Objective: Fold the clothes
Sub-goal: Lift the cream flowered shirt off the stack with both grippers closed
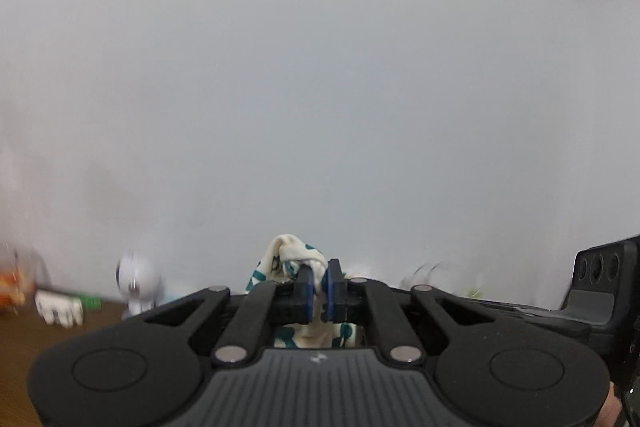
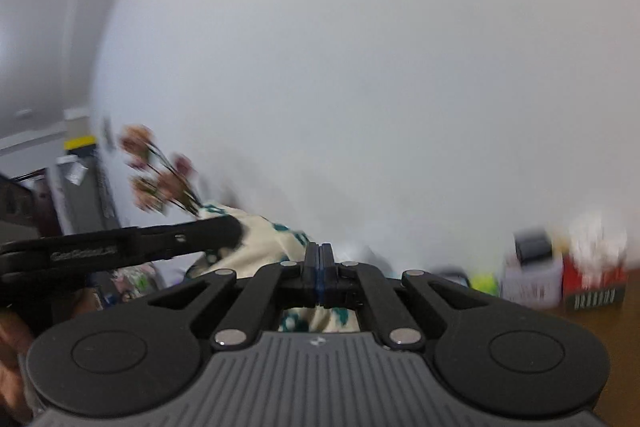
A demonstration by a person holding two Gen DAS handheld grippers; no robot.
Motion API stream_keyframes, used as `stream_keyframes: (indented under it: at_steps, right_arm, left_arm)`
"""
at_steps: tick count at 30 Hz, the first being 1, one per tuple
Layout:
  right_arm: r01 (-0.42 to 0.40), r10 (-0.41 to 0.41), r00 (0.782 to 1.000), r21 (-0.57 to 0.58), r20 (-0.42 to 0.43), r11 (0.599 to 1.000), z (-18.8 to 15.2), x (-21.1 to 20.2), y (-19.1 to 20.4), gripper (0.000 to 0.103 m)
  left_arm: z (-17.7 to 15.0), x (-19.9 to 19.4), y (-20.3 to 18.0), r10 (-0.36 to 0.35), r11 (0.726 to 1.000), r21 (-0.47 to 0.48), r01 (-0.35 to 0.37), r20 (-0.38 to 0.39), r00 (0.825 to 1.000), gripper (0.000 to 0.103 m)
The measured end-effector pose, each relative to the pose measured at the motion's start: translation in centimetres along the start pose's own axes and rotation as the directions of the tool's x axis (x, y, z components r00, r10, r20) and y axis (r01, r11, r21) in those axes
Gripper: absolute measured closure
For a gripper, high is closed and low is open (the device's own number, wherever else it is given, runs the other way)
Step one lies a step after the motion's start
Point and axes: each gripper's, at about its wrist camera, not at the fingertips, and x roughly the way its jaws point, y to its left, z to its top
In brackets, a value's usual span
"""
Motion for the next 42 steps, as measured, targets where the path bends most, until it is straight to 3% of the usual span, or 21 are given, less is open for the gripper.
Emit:
stream_keyframes:
  at_steps: [3,6,10,12,14,16,18,20,21,23,25,26,27,29,36,42]
  right_arm:
    - [-0.039,0.04,0.997,-0.02,0.067,0.999,2.9,-5.3,3.2,0.103]
    - [-0.042,0.044,0.995,-0.016,0.091,0.999,3.7,-10.1,6.1,0.103]
    - [0.082,-0.082,0.997,-0.036,-0.006,0.996,-0.8,-13.6,9.1,0.099]
    - [0.135,-0.139,0.989,-0.062,-0.056,0.989,-5.4,-14.9,10.1,0.085]
    - [0.137,-0.144,0.984,-0.074,-0.104,0.988,-9.7,-16.2,10.9,0.034]
    - [0.113,-0.125,0.984,-0.102,-0.129,0.988,-13.0,-18.0,12.9,0.021]
    - [0.08,-0.104,0.983,-0.153,-0.152,0.985,-15.7,-19.3,14.9,0.016]
    - [0.054,-0.087,0.985,-0.211,-0.152,0.976,-17.6,-19.9,16.3,0.002]
    - [0.043,-0.082,0.986,-0.257,-0.145,0.965,-18.4,-20.0,17.2,0.0]
    - [0.047,-0.096,0.988,-0.357,-0.121,0.933,-18.6,-20.0,18.8,0.0]
    - [0.093,-0.137,0.987,-0.38,-0.09,0.92,-18.5,-19.6,19.3,0.0]
    - [0.121,-0.155,0.986,-0.368,-0.063,0.922,-18.3,-19.5,19.2,0.004]
    - [0.156,-0.178,0.984,-0.346,-0.031,0.925,-17.9,-19.6,19.0,0.013]
    - [0.182,-0.201,0.979,-0.279,-0.04,0.943,-16.7,-20.0,17.8,0.1]
    - [0.254,-0.262,0.964,-0.139,-0.045,0.957,-12.9,-23.3,13.8,0.1]
    - [0.259,-0.269,0.954,-0.092,-0.135,0.962,-15.5,-20.6,11.6,0.1]
  left_arm:
    - [2.1,-4.4,-2.5,0.018,0.999,0.045,-0.02,0.049,0.999,0.098]
    - [2.0,-8.6,-3.8,-0.008,0.999,0.033,0.006,0.061,0.998,0.098]
    - [-3.3,-12.7,-4.2,0.043,0.999,-0.017,-0.043,-0.013,0.999,0.098]
    - [-5.9,-13.6,-4.5,0.059,0.996,-0.056,-0.062,-0.068,0.996,0.098]
    - [-7.7,-14.4,-5.0,0.066,0.994,-0.082,-0.076,-0.11,0.992,0.099]
    - [-8.7,-15.1,-5.9,0.066,0.993,-0.093,-0.079,-0.134,0.989,0.099]
    - [-8.3,-16.0,-7.5,0.063,0.992,-0.1,-0.075,-0.114,0.991,0.099]
    - [-7.9,-16.9,-9.0,0.061,0.992,-0.106,-0.07,-0.091,0.994,0.099]
    - [-7.6,-17.4,-9.8,0.059,0.992,-0.109,-0.068,-0.08,0.995,0.099]
    - [-7.0,-18.7,-11.3,0.058,0.992,-0.107,-0.064,-0.055,0.997,0.099]
    - [-6.5,-20.2,-12.4,0.044,0.995,-0.093,-0.047,-0.028,0.999,0.099]
    - [-6.4,-20.6,-12.9,0.036,0.995,-0.094,-0.038,-0.02,0.999,0.099]
    - [-6.4,-20.9,-13.2,0.028,0.995,-0.092,-0.029,-0.018,0.999,0.099]
    - [-6.7,-21.0,-13.5,0.023,0.995,-0.092,-0.025,-0.023,0.999,0.099]
    - [-10.6,-17.1,-9.9,0.06,0.986,-0.142,-0.084,-0.161,0.985,0.097]
    - [-15.6,-15.5,-8.3,0.148,0.988,-0.002,-0.153,-0.235,0.961,0.087]
